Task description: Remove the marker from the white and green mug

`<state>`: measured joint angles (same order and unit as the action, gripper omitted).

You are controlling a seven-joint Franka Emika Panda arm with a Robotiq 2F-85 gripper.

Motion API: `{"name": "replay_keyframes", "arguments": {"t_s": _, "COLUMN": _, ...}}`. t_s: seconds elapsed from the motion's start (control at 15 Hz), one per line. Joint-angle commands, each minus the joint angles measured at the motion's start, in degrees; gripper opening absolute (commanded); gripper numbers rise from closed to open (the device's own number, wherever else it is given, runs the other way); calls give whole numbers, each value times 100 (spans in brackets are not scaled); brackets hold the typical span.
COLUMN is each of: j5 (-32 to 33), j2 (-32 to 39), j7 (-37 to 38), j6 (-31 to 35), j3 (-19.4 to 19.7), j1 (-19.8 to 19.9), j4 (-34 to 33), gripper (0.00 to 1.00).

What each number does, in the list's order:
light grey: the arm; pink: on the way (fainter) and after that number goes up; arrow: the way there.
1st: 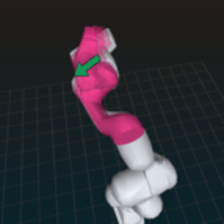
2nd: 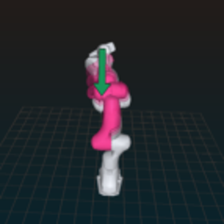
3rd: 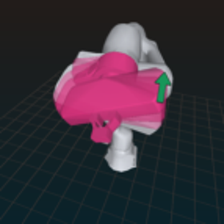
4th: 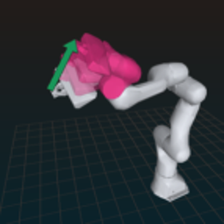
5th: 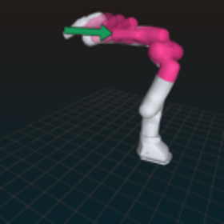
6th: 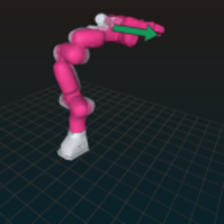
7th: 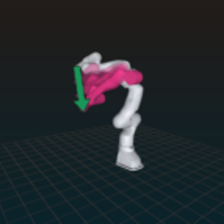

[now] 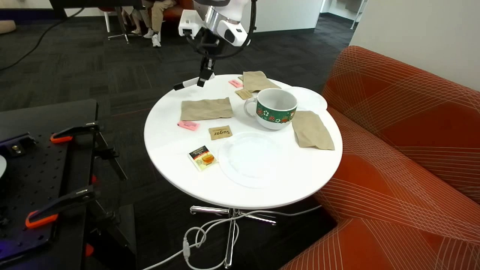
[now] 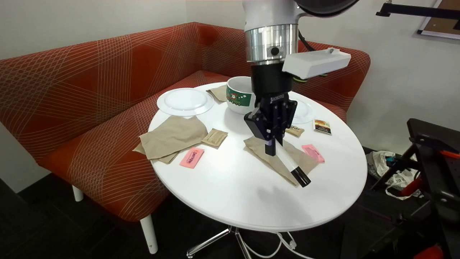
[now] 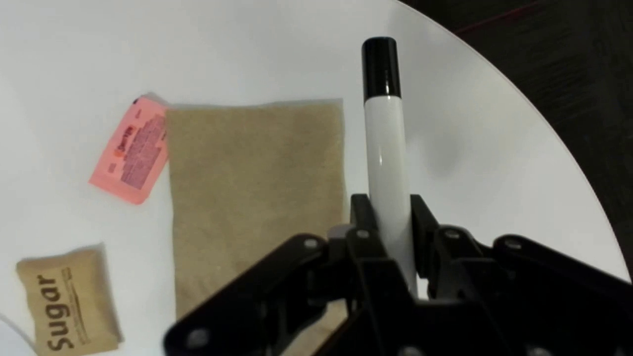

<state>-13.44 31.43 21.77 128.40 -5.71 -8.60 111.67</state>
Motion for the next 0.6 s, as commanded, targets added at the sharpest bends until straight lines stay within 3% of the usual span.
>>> {"name": "replay_keyframes", "arguments": {"t_s": 0.0, "j5": -225, "j2": 134, "j7": -169, "j6": -270, "j3": -90, "j1": 17, "j4": -232, "gripper": 5}}
{"name": "replay_keyframes", "arguments": {"t_s": 0.07, "j5": -241, "j2": 154, "j7": -153, "j6": -263, "j3": -97, "j1": 6, "j4": -245, "gripper": 5}}
{"name": "replay_keyframes", "arguments": {"t_s": 0.13, "j5": -227, "j2": 170, "j7": -119, "j6": -282, "j3": -90, "j1": -15, "j4": -266, "gripper": 16}}
{"name": "replay_keyframes", "arguments": {"t_s": 0.2, "j5": -210, "j2": 179, "j7": -106, "j6": -297, "j3": -85, "j1": -30, "j4": -283, "gripper": 46}}
{"name": "replay_keyframes", "arguments": {"t_s": 0.33, "j5": -178, "j2": 178, "j7": -65, "j6": -273, "j3": -64, "j1": -57, "j4": -296, "gripper": 53}}
{"name": "replay_keyframes", "arguments": {"t_s": 0.53, "j5": -143, "j2": 149, "j7": -31, "j6": -240, "j3": -43, "j1": -83, "j4": -305, "gripper": 75}}
